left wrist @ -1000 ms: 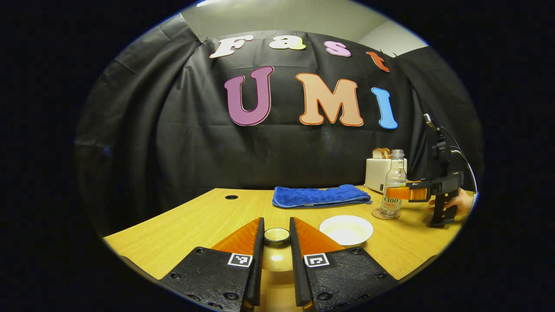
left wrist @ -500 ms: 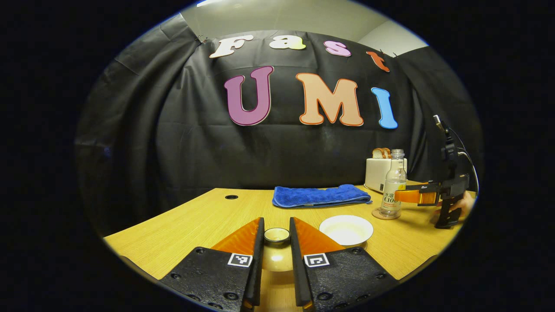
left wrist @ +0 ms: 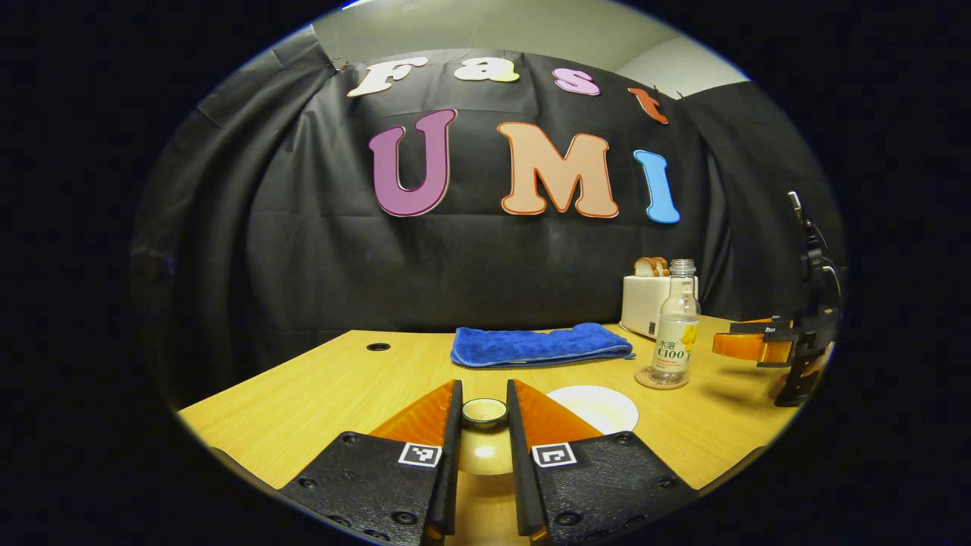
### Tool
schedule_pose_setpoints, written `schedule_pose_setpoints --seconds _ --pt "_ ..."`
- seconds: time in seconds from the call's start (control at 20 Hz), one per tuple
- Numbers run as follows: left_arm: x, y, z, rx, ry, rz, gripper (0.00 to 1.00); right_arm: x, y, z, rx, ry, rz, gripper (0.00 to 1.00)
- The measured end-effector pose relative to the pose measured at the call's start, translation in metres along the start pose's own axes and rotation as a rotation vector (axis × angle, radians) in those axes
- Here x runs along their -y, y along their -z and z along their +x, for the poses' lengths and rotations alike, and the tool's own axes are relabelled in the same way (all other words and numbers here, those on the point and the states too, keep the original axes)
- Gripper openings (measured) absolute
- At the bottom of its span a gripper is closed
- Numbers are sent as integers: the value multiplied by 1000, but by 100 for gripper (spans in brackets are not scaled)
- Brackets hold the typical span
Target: Open the teacup lid with one hand, grasp the water bottle and pour water into the teacup with the other hand; after pouring, place the water bottle on the coaster and then close the teacup lid.
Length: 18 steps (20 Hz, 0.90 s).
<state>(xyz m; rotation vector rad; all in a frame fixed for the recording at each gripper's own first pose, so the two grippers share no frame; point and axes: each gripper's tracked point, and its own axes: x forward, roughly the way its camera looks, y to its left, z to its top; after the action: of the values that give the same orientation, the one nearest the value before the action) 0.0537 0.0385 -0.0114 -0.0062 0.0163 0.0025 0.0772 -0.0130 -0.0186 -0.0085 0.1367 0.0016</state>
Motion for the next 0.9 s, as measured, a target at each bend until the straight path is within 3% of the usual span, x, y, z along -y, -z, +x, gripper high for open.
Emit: schedule_pose_setpoints --seconds 0.05,0.1,0.4,0.45,0.55,0.65,0.85,0.9 --pt "5 0 3 -2 17 1 29 1 -1 -4 10 4 1 89" --pt "9 0 5 -1 36 0 29 3 -2 -7 20 5 1 93" --pt "38 0 14 -1 182 6 29 13 -9 -28 79 29 9 89" --pt "43 0 16 -3 200 8 29 15 -9 -31 87 31 10 96" --pt "51 2 19 -15 230 17 27 14 -14 -39 117 22 14 92" --pt "59 6 23 -36 265 32 29 14 -15 -41 129 19 13 96" --pt "71 13 29 -87 317 67 29 13 -16 -45 129 5 12 88" --pt "72 16 28 -98 321 73 29 12 -17 -48 129 1 12 92"
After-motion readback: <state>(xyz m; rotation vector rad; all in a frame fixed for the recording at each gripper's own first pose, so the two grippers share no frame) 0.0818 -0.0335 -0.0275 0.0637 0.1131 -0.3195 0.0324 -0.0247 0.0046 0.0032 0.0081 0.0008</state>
